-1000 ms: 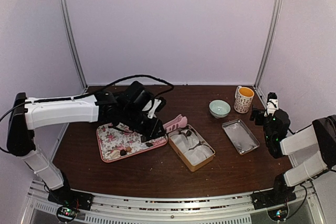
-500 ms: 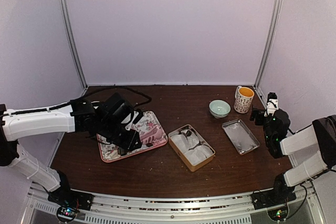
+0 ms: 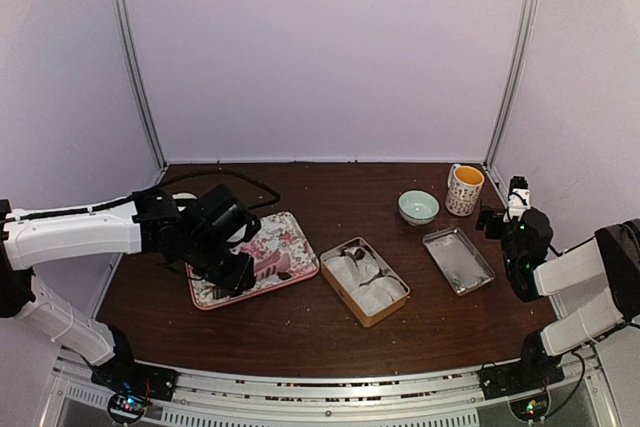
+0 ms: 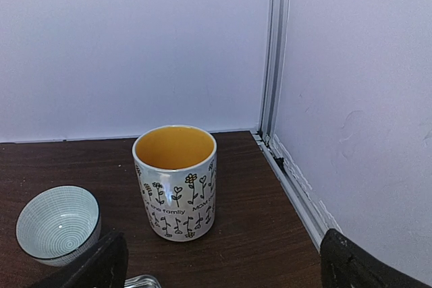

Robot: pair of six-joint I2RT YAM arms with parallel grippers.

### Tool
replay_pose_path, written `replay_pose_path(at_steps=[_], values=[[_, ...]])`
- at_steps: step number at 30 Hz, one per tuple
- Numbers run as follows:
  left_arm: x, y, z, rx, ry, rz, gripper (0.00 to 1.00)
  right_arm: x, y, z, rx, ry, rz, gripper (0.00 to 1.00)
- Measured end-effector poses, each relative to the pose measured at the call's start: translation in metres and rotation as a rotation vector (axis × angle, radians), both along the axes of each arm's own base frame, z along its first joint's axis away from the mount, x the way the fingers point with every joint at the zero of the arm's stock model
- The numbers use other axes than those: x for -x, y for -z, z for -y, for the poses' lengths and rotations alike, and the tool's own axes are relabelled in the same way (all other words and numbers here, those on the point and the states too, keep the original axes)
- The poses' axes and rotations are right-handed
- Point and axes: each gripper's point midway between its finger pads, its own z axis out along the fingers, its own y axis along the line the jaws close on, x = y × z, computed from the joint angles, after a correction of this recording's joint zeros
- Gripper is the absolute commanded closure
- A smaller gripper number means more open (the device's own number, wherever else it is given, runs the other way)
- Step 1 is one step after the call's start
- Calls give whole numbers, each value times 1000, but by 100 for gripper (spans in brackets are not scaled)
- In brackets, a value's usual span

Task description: Pack the chocolate

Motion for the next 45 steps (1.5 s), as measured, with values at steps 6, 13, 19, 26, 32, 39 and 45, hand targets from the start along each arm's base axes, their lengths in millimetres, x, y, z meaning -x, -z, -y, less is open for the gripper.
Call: replay_pose_path(at_steps=[6, 13, 19, 26, 32, 39, 45], values=[[3, 4, -5, -27, -1, -14, 66, 0, 0, 0, 0, 0, 0, 0], [3, 9, -5, -42, 0, -25, 65, 0, 0, 0, 0, 0, 0, 0], [2, 14, -3, -52, 0, -33, 65, 0, 0, 0, 0, 0, 0, 0], [-2, 20, 2, -77, 6, -45, 65, 0, 0, 0, 0, 0, 0, 0], [-5, 18, 6, -81, 17, -43, 66, 0, 0, 0, 0, 0, 0, 0], [-4, 16, 6, -86, 35, -49, 65, 0, 0, 0, 0, 0, 0, 0], [0, 16, 0, -122, 52, -60, 66, 0, 0, 0, 0, 0, 0, 0]])
